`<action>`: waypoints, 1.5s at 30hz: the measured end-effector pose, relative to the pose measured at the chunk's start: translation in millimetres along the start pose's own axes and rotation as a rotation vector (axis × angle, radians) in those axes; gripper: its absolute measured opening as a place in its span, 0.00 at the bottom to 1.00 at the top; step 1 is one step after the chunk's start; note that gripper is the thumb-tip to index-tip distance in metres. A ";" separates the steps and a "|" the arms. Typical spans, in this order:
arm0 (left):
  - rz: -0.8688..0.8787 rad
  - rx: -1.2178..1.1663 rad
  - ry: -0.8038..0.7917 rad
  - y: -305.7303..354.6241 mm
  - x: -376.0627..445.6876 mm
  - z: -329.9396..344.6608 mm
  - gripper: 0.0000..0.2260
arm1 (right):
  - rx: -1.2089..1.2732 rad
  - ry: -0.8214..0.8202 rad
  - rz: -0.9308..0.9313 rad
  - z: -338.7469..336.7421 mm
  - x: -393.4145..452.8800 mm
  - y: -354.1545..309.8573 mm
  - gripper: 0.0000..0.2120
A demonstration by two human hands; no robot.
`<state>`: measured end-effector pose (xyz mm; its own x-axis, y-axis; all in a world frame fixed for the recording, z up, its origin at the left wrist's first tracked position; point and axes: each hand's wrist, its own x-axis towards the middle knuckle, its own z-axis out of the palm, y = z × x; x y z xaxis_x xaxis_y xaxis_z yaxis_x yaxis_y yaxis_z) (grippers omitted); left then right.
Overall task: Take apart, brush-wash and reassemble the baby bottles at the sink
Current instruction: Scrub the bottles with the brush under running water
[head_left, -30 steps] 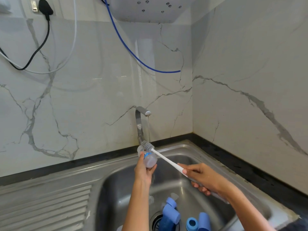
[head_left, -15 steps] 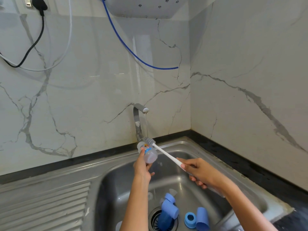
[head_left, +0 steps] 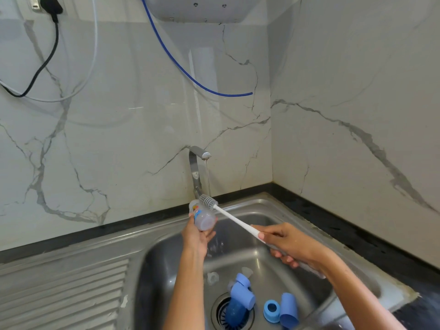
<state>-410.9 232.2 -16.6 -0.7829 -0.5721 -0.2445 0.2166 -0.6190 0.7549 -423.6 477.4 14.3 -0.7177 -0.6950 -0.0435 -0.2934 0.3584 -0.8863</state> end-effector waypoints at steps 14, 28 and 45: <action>-0.015 -0.120 -0.052 -10.7 -3.1 6.7 0.22 | -0.157 0.154 -0.044 42.7 21.3 -8.4 0.19; -0.103 -0.505 -0.093 -13.3 -3.8 9.0 0.27 | 0.012 0.048 0.023 31.0 12.0 -6.2 0.19; 0.010 -0.591 -0.171 5.2 6.2 -1.7 0.18 | 0.213 -0.058 0.085 7.9 1.3 -8.1 0.15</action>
<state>-413.7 224.5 -15.2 -0.8507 -0.5158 -0.1014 0.4732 -0.8354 0.2795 -417.2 468.6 17.8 -0.6948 -0.7048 -0.1429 -0.0895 0.2819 -0.9553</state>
